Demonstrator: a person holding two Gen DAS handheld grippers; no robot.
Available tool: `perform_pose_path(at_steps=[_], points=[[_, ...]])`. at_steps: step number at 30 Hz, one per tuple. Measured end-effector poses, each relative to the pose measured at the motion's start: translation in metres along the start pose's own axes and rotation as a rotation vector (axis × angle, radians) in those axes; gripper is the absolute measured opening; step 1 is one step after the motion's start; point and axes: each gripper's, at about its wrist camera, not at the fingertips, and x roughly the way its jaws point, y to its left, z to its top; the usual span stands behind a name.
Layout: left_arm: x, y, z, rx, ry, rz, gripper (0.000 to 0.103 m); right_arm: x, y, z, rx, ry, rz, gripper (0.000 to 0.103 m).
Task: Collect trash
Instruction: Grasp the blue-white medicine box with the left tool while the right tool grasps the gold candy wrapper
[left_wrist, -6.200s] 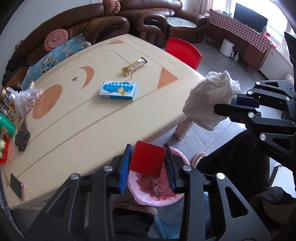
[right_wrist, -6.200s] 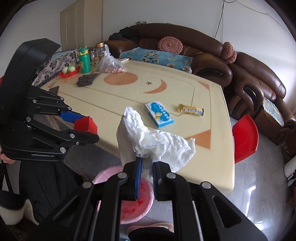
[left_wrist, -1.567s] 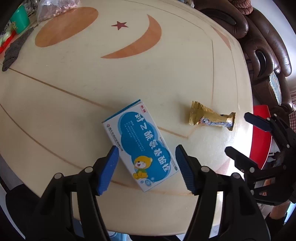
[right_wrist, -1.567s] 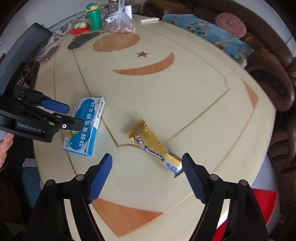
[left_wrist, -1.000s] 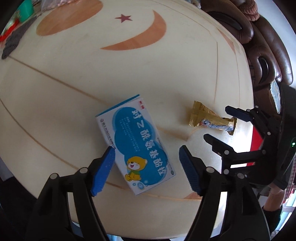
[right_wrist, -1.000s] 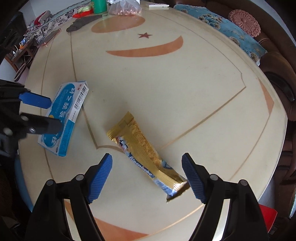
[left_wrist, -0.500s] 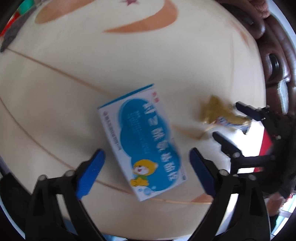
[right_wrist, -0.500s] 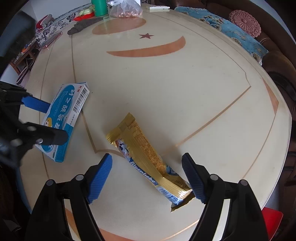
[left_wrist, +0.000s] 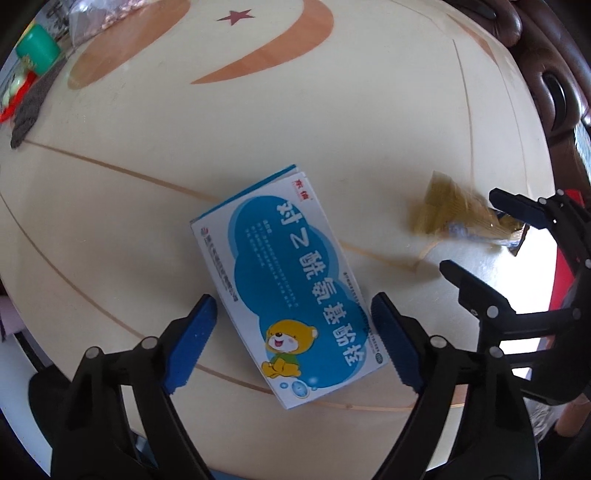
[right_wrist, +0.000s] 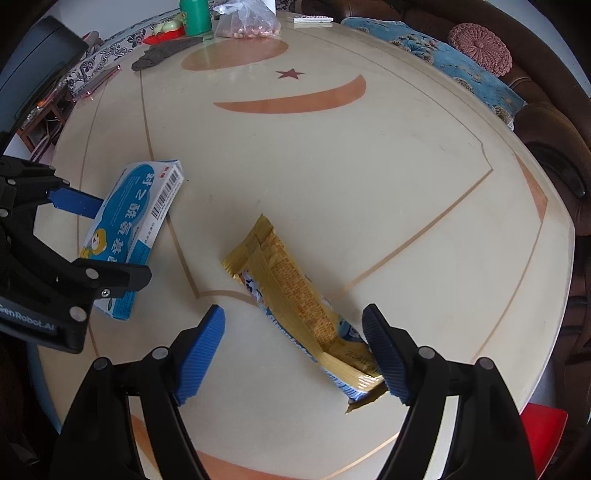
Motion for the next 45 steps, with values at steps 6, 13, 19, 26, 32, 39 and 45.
perform_pose_path(at_steps=[6,13,19,26,32,39,45], points=[[-0.003,-0.007,-0.004,0.040,-0.003,0.021,0.071,-0.004,0.006,-0.003,0.019,0.032,-0.031,0.065],[-0.005,-0.004,-0.012,0.152,-0.001,0.011,0.071,-0.002,0.003,-0.001,0.123,0.120,-0.030,0.062],[-0.002,-0.019,0.000,0.238,0.001,-0.007,0.070,-0.003,0.007,-0.005,0.247,0.177,-0.053,0.063],[0.000,-0.025,0.003,0.332,0.005,-0.026,0.069,-0.007,0.010,-0.010,0.425,0.207,-0.107,0.054],[0.002,-0.014,0.009,0.354,0.011,-0.047,0.068,-0.013,0.015,-0.012,0.458,0.207,-0.117,0.044],[-0.003,-0.010,0.005,0.377,-0.019,-0.043,0.067,-0.021,0.035,-0.015,0.420,0.180,-0.172,0.029],[-0.015,-0.010,0.000,0.406,-0.065,-0.054,0.067,-0.028,0.056,-0.021,0.424,0.144,-0.155,0.024]])
